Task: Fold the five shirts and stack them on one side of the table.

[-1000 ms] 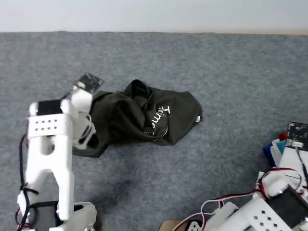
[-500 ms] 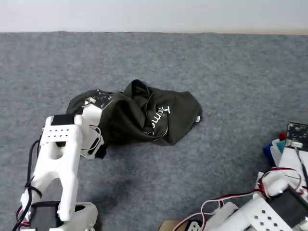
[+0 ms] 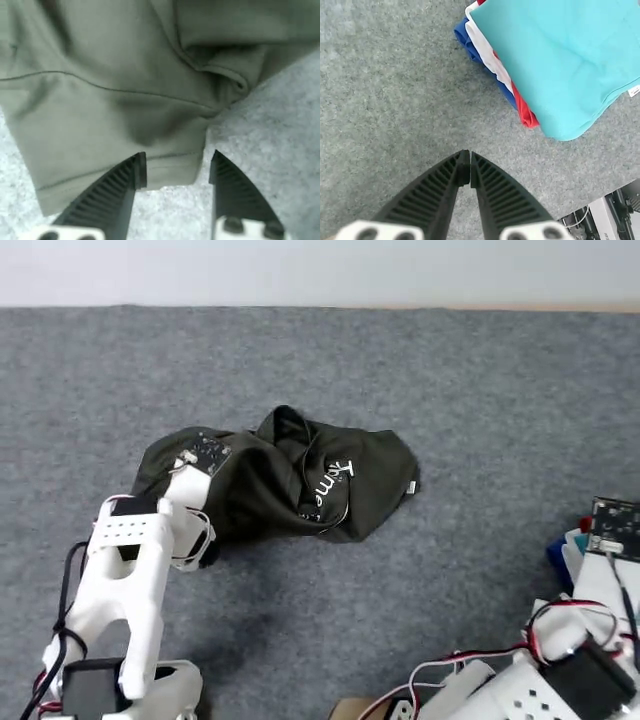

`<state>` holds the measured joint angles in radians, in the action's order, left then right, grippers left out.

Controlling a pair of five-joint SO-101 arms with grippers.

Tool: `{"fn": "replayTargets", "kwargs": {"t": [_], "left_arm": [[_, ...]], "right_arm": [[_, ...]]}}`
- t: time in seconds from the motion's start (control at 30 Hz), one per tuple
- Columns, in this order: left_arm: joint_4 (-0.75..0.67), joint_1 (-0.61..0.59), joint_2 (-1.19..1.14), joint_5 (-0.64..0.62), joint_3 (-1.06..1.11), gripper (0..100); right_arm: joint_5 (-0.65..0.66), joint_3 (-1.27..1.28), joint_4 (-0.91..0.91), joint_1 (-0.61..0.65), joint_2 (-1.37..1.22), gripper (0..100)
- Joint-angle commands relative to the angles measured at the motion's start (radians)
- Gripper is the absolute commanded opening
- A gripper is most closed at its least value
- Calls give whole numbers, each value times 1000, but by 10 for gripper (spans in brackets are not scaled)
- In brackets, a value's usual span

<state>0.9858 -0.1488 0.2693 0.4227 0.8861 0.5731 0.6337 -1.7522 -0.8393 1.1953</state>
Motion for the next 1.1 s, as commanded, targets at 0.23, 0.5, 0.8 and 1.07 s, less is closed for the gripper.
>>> {"fn": "replayTargets", "kwargs": {"t": [0.23,0.5,0.8,1.07], "left_arm": [[51,-46,-161,-9,-136,210],[140,-43,-328,-11,-282,158],[219,-49,-295,-8,-358,2],[367,-49,64,-51,-524,2]], "right_arm": [[8,-5,-13,10,1,9],[8,-5,-13,10,1,9],[8,-8,-13,10,1,9],[-12,-14,-4,156,-5,9]]}}
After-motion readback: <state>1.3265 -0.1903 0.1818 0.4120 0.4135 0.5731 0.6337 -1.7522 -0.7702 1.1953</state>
